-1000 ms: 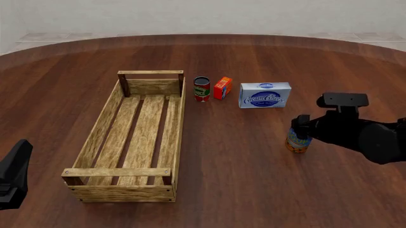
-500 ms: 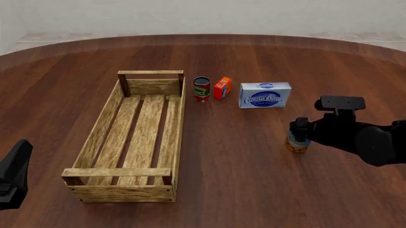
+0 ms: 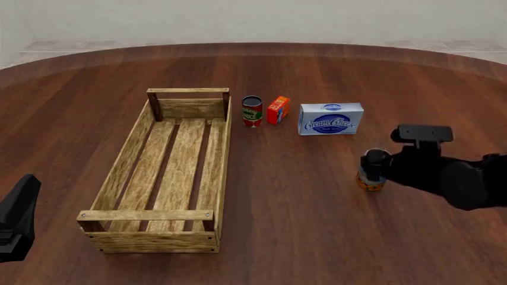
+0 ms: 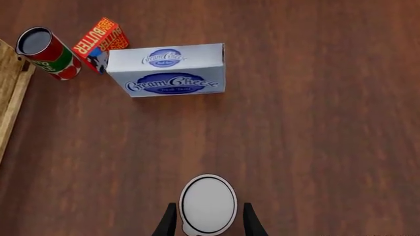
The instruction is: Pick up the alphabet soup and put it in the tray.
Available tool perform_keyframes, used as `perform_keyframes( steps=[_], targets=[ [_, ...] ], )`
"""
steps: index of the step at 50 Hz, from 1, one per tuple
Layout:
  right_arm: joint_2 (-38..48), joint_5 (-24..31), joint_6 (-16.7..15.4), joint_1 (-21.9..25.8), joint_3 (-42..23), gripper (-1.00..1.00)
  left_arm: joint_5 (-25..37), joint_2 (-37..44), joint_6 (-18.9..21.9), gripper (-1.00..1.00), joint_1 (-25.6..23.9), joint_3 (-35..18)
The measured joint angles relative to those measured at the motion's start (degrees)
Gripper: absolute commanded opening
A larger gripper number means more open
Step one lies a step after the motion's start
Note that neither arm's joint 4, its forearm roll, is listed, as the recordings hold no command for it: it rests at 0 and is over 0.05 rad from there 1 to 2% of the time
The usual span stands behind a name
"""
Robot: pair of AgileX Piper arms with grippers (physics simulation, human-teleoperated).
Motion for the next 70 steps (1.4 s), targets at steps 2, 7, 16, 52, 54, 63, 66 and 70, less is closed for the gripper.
perform_keyframes(
  steps=[2, 7, 16, 52, 54, 63, 66, 70],
  targets=[
    [0.2, -0.2, 0.1, 0.0, 0.1, 1.0, 0.0, 0.0, 0.0, 1.0, 0.0, 0.0],
    [0.6, -0.6, 0.1, -0.1, 0.3, 1.0, 0.0, 0.0, 0.0, 1.0, 0.0, 0.0],
    [1.3, -1.3, 0.1, -0.2, 0.5, 1.0, 0.0, 0.0, 0.0, 1.0, 0.0, 0.0],
    [3.8, -3.1, -0.1, 0.2, 0.5, -1.0, 0.0, 0.0, 0.0, 1.0, 0.0, 0.0],
    [3.8, -3.1, -0.5, -0.1, 0.5, -1.0, 0.0, 0.0, 0.0, 1.0, 0.0, 0.0],
    [1.3, -0.9, -2.4, -0.4, -0.1, -1.0, 0.0, 0.0, 0.0, 1.0, 0.0, 0.0],
    [-0.2, 0.6, -3.1, -0.2, -0.7, -1.0, 0.0, 0.0, 0.0, 1.0, 0.0, 0.0],
    [-2.9, 3.3, -4.4, 0.5, -2.2, -1.0, 0.0, 0.0, 0.0, 1.0, 0.0, 0.0]
  ],
)
